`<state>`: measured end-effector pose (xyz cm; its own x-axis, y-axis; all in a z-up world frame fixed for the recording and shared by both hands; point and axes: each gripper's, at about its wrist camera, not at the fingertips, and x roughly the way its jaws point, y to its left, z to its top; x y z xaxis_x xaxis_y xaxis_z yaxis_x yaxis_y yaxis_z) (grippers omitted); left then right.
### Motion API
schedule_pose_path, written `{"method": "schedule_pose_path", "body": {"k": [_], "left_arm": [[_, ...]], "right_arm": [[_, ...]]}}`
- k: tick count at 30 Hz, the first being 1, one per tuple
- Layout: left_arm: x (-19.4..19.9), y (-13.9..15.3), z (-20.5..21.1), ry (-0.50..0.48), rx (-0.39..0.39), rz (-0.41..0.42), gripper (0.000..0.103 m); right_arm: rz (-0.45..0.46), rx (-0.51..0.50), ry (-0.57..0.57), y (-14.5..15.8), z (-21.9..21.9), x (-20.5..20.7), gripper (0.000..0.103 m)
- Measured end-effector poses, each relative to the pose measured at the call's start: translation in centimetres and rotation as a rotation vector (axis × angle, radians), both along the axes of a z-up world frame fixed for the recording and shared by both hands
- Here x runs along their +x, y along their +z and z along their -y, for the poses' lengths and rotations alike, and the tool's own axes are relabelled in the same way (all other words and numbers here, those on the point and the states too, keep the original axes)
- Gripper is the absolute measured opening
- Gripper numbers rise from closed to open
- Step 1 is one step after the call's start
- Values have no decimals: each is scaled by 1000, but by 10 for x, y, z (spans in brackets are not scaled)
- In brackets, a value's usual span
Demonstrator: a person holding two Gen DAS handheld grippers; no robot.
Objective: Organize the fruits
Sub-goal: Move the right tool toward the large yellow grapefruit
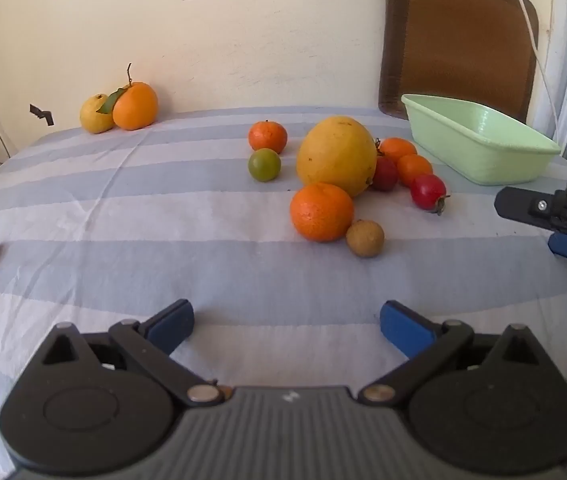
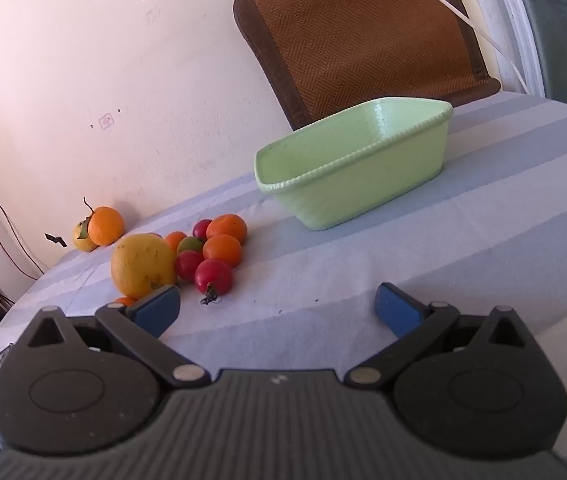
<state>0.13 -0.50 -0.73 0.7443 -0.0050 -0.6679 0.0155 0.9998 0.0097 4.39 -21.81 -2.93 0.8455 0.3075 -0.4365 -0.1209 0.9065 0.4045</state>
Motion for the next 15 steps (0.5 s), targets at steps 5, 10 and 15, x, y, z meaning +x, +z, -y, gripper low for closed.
{"method": "schedule_pose_path", "body": {"k": [5, 10, 15], "left_arm": [[2, 4, 0, -10, -6, -12, 103], [2, 6, -1, -12, -19, -11, 103], [3, 20, -27, 23, -58, 74, 103]], "right_arm": [[-2, -32, -4, 0, -5, -1, 103], [-4, -61, -10, 0, -9, -2, 103], [11, -69, -12, 4, -11, -5, 93]]}}
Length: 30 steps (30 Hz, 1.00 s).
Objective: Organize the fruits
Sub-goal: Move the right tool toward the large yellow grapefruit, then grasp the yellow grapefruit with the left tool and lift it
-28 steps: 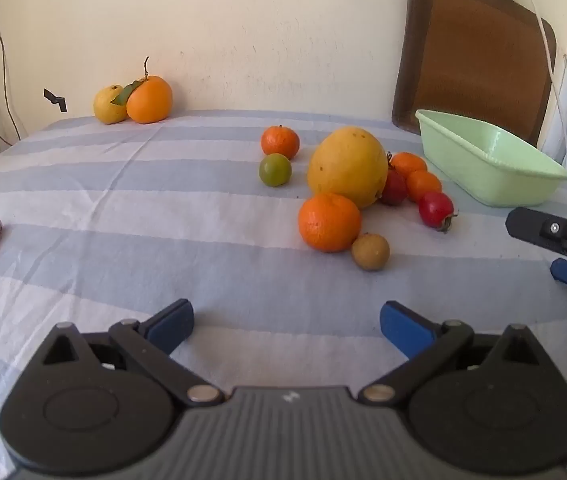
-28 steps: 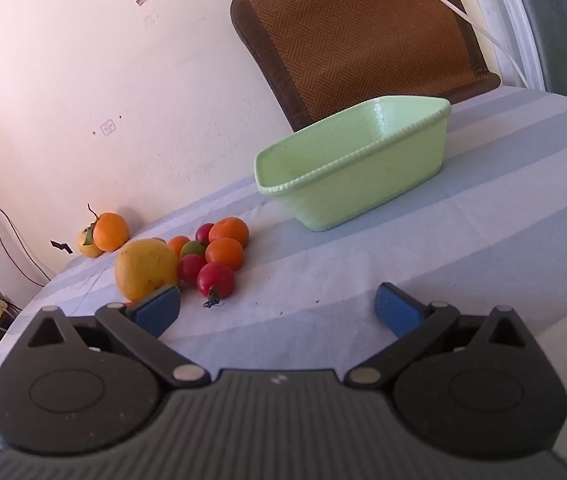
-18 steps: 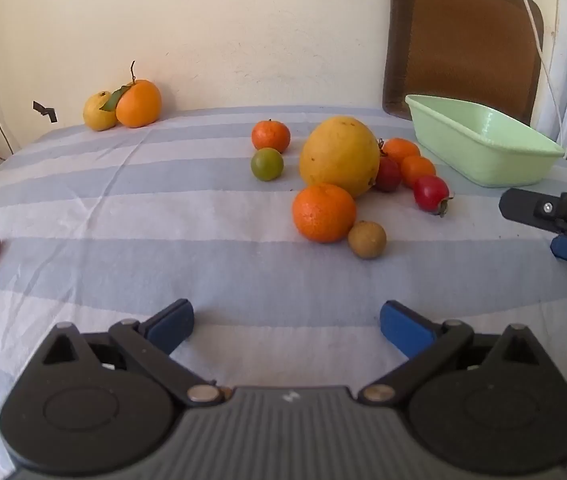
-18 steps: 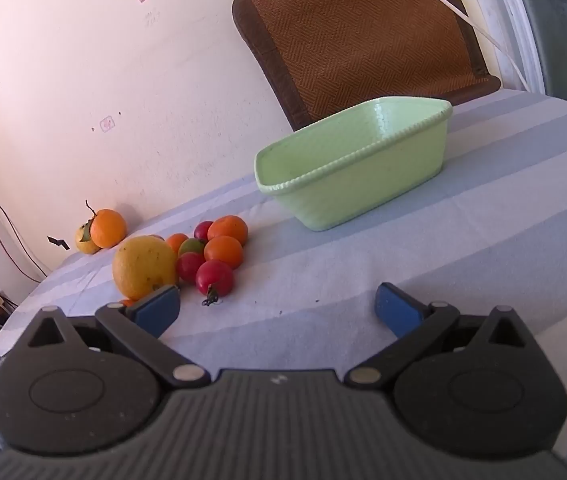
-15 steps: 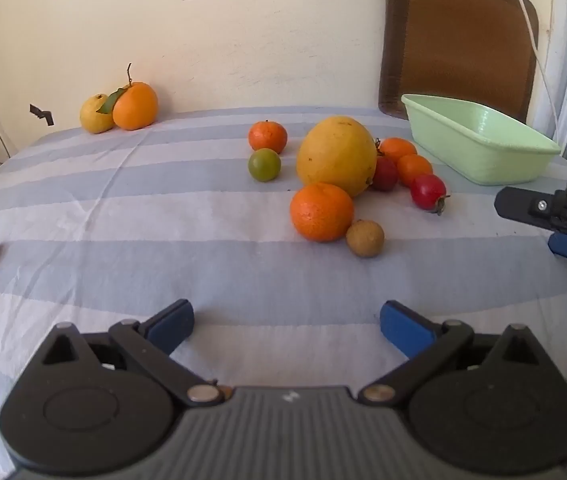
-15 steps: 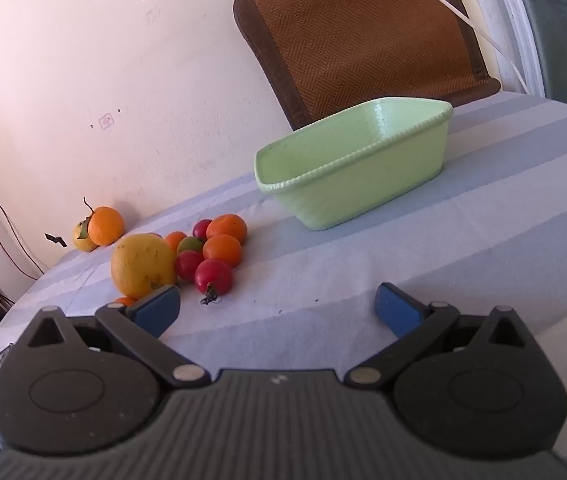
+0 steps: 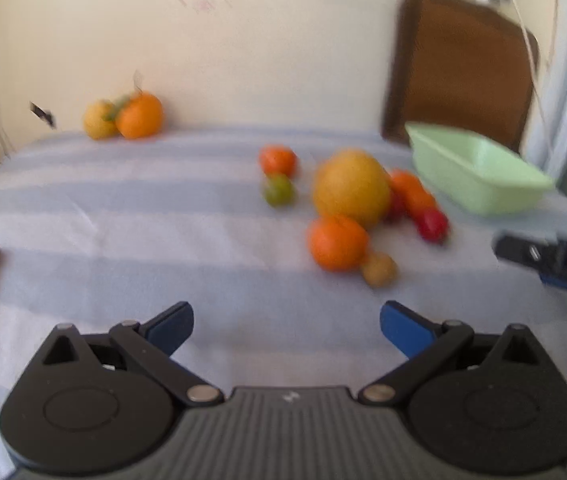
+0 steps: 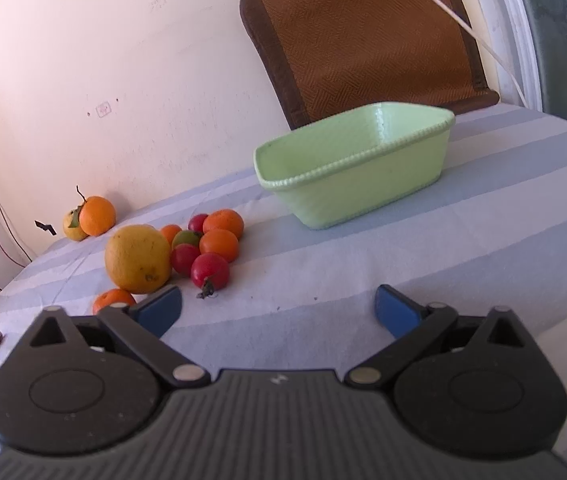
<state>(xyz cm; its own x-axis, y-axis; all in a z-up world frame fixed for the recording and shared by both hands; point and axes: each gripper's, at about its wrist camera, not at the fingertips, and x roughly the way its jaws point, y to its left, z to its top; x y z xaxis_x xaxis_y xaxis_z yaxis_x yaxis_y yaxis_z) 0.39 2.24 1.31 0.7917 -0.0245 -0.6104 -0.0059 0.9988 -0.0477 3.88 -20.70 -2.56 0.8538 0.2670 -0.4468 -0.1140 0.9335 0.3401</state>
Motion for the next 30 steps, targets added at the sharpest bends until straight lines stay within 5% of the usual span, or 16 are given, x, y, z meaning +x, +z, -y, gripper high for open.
{"method": "schedule_pose_path", "body": {"k": [3, 6, 11, 23, 30], "left_arm": [[3, 3, -19, 58, 45, 93, 103], [10, -3, -34, 107, 64, 107, 103], [8, -7, -44, 113, -14, 144, 103], [0, -6, -86, 146, -266, 193, 103], [1, -8, -89, 163, -295, 182, 103]], "right_arm": [[16, -23, 70, 6, -10, 3, 62], [35, -32, 162, 16, -29, 11, 52], [91, -85, 275, 31, -68, 25, 53], [71, -216, 323, 16, -120, 63, 64], [154, -354, 360, 17, -135, 57, 60]]}}
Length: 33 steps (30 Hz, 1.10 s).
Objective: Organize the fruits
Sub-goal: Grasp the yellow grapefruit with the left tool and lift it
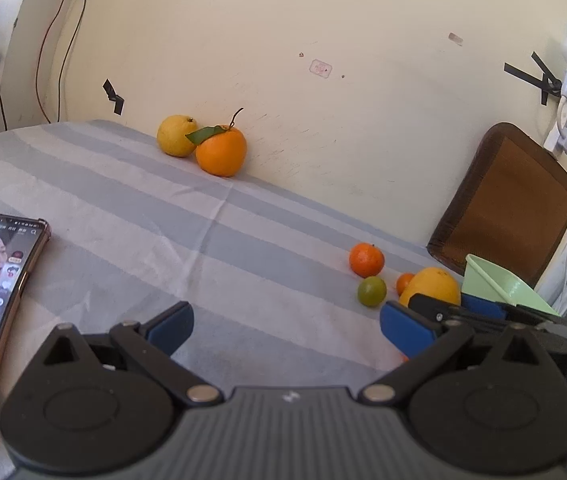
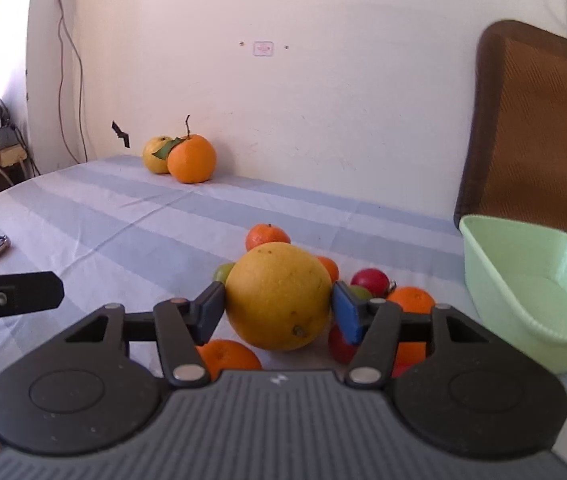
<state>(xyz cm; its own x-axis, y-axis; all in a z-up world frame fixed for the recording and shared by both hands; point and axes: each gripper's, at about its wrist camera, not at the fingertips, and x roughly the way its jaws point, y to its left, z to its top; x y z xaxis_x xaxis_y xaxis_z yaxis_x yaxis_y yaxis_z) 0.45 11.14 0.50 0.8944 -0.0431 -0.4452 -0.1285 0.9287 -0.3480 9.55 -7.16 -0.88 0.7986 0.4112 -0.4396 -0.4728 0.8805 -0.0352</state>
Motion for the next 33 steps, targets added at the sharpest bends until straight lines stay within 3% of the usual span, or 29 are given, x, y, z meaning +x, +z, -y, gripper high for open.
{"method": "schedule_pose_path", "body": {"k": [8, 13, 14, 15, 16, 22, 24, 27, 30, 33], "left_arm": [[-1, 1, 0, -5, 7, 8, 103], [-1, 2, 0, -37, 13, 14, 103], [-2, 3, 1, -50, 11, 17, 103], [-2, 3, 1, -65, 9, 24, 103], [-3, 4, 2, -78, 6, 29, 103], [-8, 12, 13, -122, -21, 17, 103], [-14, 15, 19, -133, -31, 20, 103], [-20, 18, 34, -152, -5, 17, 103], [-20, 24, 48, -170, 27, 8, 103], [-18, 32, 59, -186, 30, 10, 103]], "right_arm": [[50, 66, 1, 32, 33, -22, 58], [-2, -69, 102, 45, 60, -53, 54], [-24, -107, 129, 45, 61, -56, 50], [-42, -154, 158, 45, 60, -60, 23], [-56, -209, 177, 44, 57, -64, 7], [-123, -336, 251, 13, 34, -59, 9], [-68, -296, 274, -3, 38, -64, 4], [91, -79, 333, 7, 69, -79, 8], [97, -29, 303, 8, 83, -66, 11], [45, 162, 282, 12, 109, -44, 35]]}}
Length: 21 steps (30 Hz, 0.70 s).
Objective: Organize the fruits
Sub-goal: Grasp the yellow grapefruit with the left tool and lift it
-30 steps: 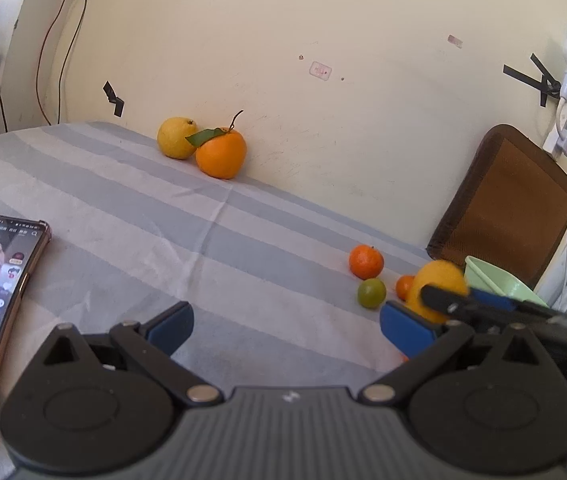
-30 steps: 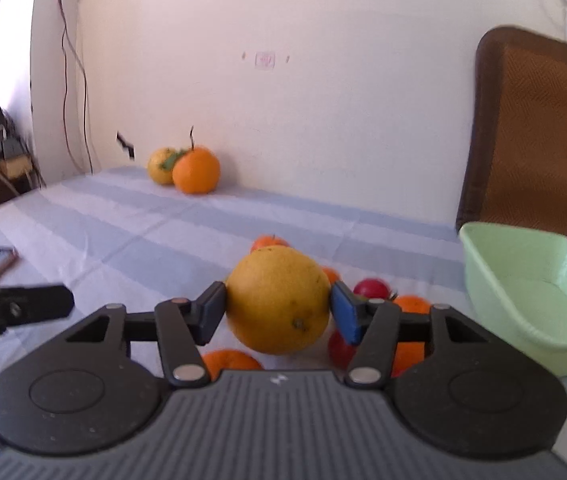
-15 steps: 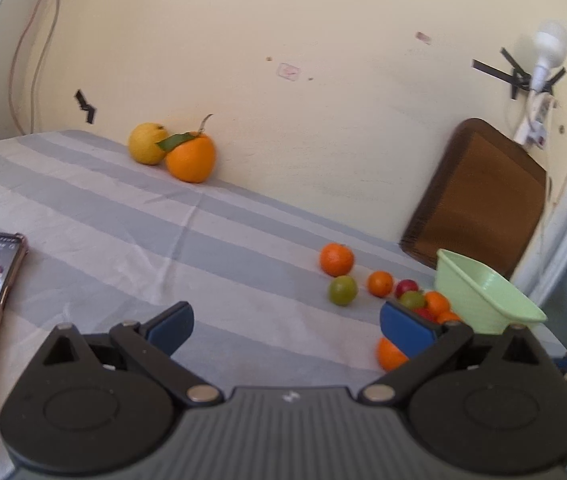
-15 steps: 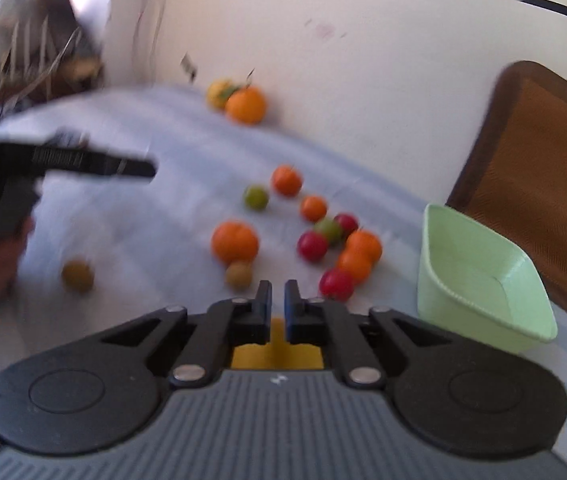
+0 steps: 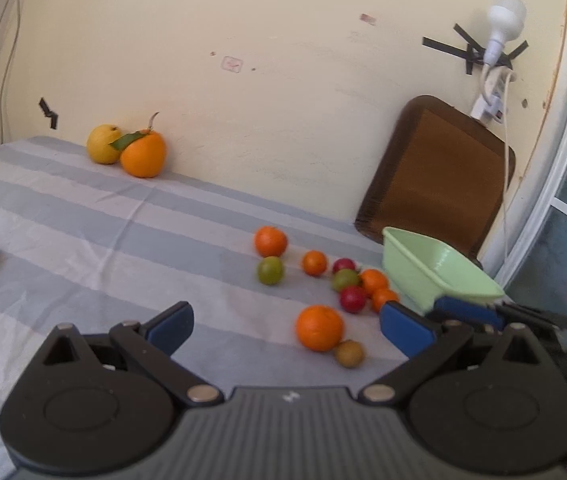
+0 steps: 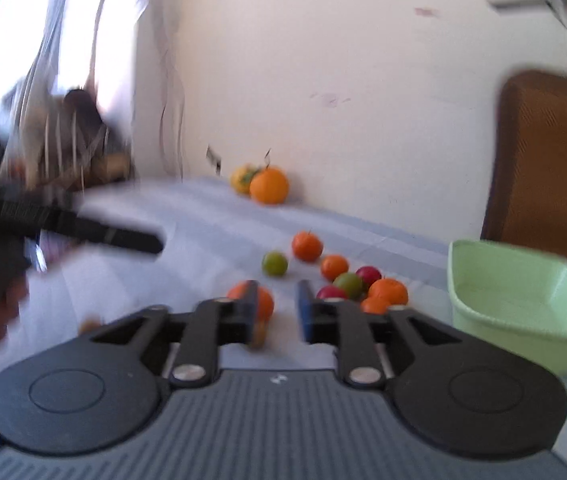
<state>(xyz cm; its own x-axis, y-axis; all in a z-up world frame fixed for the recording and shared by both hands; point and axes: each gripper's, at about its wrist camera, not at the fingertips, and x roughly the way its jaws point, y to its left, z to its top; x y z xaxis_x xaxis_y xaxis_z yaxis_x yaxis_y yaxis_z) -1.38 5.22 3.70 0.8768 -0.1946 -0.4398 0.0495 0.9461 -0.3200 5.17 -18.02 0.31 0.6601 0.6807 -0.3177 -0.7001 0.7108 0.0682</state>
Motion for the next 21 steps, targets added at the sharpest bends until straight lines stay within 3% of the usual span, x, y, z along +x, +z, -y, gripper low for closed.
{"method": "schedule_pose_path", "body": {"k": [4, 9, 12, 14, 17, 21], "left_arm": [[5, 6, 37, -142, 30, -9, 103], [10, -3, 84, -352, 74, -63, 99], [11, -9, 98, -431, 72, -97, 94], [6, -13, 113, -526, 118, -109, 93], [-3, -23, 136, -731, 150, -142, 95], [-11, -28, 147, -767, 214, -133, 103]], "right_arm": [[-107, 146, -90, -6, 27, 18, 59], [-285, 245, -116, -20, 52, 20, 60], [-289, 251, -137, -14, 77, 6, 60], [-284, 231, -140, -11, 92, -5, 60], [-279, 190, -75, -14, 104, -24, 60], [-319, 150, 118, -25, 117, -60, 60]]}}
